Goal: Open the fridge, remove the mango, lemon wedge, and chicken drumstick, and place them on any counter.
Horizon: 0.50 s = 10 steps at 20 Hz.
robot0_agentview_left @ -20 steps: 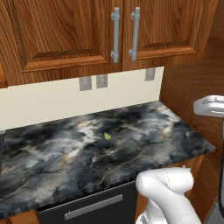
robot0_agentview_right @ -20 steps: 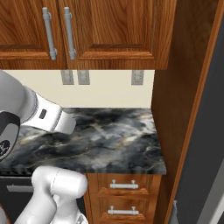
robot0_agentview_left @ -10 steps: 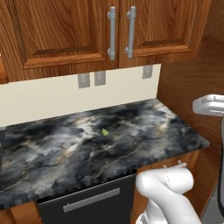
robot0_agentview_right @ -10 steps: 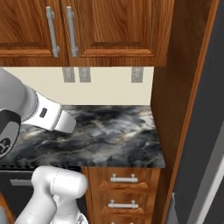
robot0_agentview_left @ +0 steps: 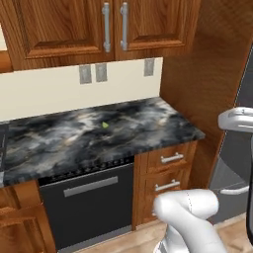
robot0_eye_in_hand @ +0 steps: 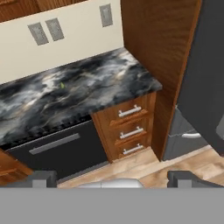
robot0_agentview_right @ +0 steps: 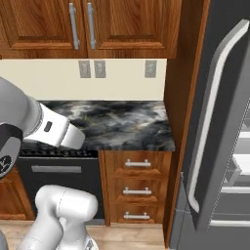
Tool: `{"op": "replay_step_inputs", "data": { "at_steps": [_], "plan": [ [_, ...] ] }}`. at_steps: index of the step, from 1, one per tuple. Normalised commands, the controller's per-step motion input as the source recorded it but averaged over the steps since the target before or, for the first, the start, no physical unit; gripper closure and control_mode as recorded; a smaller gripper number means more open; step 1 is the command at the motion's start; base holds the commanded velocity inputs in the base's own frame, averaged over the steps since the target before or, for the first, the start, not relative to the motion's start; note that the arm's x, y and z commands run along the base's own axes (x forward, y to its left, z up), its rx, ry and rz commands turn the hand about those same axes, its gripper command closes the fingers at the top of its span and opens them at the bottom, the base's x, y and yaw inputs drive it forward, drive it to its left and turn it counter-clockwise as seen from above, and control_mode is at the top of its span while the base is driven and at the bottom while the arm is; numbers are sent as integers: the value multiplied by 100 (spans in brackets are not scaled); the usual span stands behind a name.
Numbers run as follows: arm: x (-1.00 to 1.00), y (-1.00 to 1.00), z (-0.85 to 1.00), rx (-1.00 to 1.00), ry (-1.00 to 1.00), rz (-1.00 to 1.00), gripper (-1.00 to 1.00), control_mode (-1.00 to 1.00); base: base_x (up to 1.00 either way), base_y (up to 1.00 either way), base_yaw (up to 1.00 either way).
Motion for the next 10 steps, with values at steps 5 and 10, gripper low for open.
{"op": "replay_step_inputs", "data": {
  "at_steps": [5, 10],
  "plan": [
    [0, 0, 0, 0, 0, 0, -100, 100, -72, -3, 0],
    [0, 0, 0, 0, 0, 0, -100, 100, -44, -21, 0]
  ]
}}
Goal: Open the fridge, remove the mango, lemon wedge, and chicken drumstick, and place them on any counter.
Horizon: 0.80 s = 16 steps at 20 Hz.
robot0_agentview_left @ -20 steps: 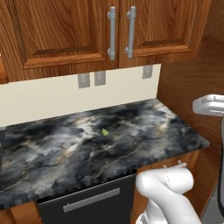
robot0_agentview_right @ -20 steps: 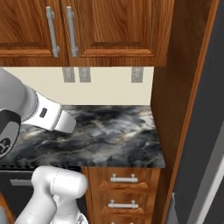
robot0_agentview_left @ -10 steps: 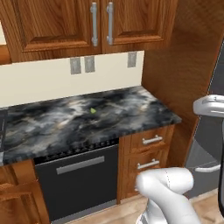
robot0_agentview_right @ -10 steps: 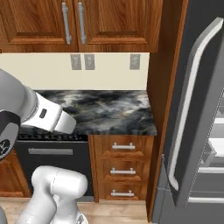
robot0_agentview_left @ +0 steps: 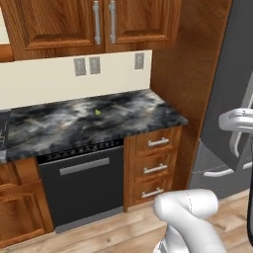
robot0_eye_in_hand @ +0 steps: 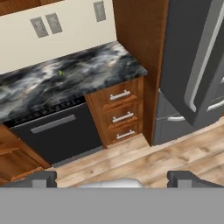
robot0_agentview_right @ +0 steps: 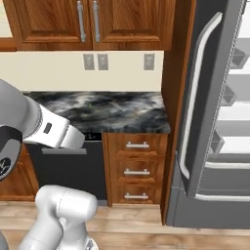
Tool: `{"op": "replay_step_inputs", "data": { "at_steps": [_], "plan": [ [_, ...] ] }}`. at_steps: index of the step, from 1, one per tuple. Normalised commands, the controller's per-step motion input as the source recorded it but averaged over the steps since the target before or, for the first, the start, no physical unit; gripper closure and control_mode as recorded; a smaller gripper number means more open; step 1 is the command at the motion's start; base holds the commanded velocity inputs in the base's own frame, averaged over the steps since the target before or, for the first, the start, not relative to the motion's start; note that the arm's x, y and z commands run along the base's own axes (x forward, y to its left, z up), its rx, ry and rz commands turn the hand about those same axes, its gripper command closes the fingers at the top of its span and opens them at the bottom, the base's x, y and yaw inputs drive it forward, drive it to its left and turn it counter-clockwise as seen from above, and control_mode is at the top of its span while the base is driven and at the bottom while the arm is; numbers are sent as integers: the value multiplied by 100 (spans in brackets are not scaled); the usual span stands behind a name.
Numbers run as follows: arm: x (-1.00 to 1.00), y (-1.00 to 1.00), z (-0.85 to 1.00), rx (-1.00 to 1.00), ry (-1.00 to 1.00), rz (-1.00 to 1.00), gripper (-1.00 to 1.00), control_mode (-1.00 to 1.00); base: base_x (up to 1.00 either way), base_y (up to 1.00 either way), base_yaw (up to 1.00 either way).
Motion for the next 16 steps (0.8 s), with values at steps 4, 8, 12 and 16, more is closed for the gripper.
{"op": "replay_step_inputs", "data": {
  "at_steps": [4, 8, 12, 16],
  "plan": [
    [0, 0, 0, 0, 0, 0, -100, 100, -14, -54, 0],
    [0, 0, 0, 0, 0, 0, -100, 100, 0, -85, 0],
    [0, 0, 0, 0, 0, 0, -100, 100, 11, -91, 2],
    [0, 0, 0, 0, 0, 0, -100, 100, 0, -87, 8]
  ]
}}
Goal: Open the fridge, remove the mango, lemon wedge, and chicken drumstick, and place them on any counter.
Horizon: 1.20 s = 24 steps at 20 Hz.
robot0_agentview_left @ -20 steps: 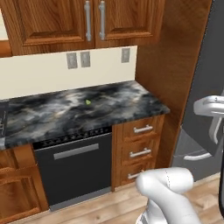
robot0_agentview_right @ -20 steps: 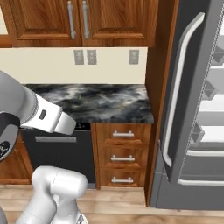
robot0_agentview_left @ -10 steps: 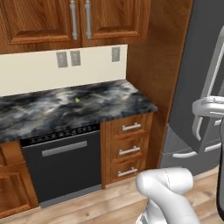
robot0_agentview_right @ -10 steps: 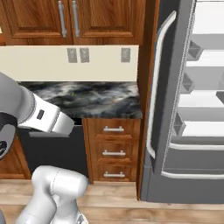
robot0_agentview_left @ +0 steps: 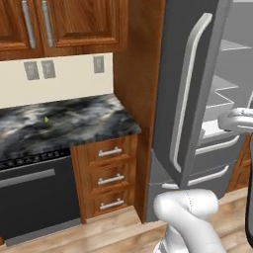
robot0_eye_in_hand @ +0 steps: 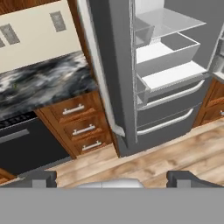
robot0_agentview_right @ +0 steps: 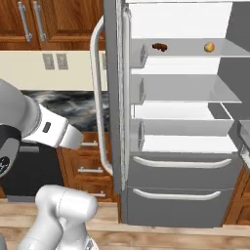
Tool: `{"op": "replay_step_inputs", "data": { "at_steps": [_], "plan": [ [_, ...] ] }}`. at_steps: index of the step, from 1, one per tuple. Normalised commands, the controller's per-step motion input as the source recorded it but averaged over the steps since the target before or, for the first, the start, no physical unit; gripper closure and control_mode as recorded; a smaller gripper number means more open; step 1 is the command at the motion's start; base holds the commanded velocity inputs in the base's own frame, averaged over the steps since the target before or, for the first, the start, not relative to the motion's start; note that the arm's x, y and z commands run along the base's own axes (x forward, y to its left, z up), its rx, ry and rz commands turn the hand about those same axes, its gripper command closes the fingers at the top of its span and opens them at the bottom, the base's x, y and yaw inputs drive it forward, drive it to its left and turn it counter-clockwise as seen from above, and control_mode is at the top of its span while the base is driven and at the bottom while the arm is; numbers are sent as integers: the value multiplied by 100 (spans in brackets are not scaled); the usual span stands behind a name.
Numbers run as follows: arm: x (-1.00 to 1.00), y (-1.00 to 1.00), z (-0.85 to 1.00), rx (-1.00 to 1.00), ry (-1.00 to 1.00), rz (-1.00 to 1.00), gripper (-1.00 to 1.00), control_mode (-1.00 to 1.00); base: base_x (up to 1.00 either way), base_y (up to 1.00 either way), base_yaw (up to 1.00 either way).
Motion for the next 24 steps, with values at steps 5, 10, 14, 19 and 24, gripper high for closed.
{"op": "replay_step_inputs", "data": {
  "at_steps": [5, 10, 14, 19, 24],
  "plan": [
    [0, 0, 0, 0, 0, 0, -100, 100, 0, -93, 18],
    [0, 0, 0, 0, 0, 0, -100, 100, 0, -85, 20],
    [0, 0, 0, 0, 0, 0, -100, 100, 0, -79, 19],
    [0, 0, 0, 0, 0, 0, -100, 100, 10, -63, 22],
    [0, 0, 0, 0, 0, 0, -100, 100, 13, -52, 17]
  ]
}}
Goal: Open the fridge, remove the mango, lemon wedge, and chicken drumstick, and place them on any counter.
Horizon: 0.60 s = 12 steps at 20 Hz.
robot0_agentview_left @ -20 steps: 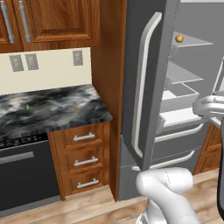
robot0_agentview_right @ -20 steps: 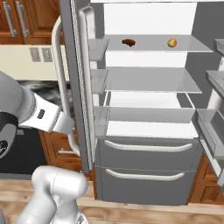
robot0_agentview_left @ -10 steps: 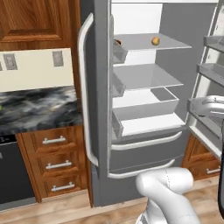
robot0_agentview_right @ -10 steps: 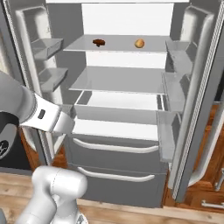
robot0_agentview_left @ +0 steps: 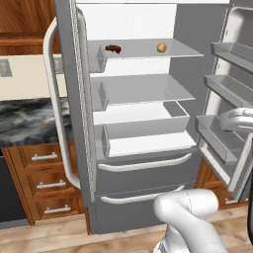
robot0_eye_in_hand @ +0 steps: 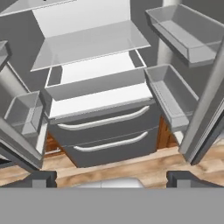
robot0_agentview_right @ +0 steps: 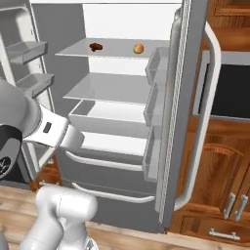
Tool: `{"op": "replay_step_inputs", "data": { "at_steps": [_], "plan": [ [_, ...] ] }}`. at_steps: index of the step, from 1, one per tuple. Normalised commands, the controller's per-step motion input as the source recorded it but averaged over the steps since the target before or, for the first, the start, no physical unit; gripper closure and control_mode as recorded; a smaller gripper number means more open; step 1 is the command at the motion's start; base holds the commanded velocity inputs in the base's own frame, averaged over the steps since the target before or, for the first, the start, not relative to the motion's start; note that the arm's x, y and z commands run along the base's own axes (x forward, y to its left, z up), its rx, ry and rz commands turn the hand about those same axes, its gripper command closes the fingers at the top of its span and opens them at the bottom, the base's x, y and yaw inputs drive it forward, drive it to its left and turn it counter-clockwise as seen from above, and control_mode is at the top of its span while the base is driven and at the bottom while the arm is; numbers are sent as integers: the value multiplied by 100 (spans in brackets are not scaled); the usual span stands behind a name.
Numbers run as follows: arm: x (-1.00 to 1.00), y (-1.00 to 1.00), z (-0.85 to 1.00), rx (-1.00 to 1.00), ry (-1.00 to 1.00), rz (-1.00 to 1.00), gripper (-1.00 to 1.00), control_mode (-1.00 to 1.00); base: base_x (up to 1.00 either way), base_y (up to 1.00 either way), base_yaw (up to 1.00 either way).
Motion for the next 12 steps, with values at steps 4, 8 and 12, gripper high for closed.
{"op": "replay_step_inputs", "data": {
  "at_steps": [4, 8, 12],
  "plan": [
    [0, 0, 0, 0, 0, 0, -100, 100, 28, -1, 2],
    [0, 0, 0, 0, 0, 0, -100, 100, 48, 0, 0],
    [0, 0, 0, 0, 0, 0, -100, 100, 74, 1, 0]
  ]
}}
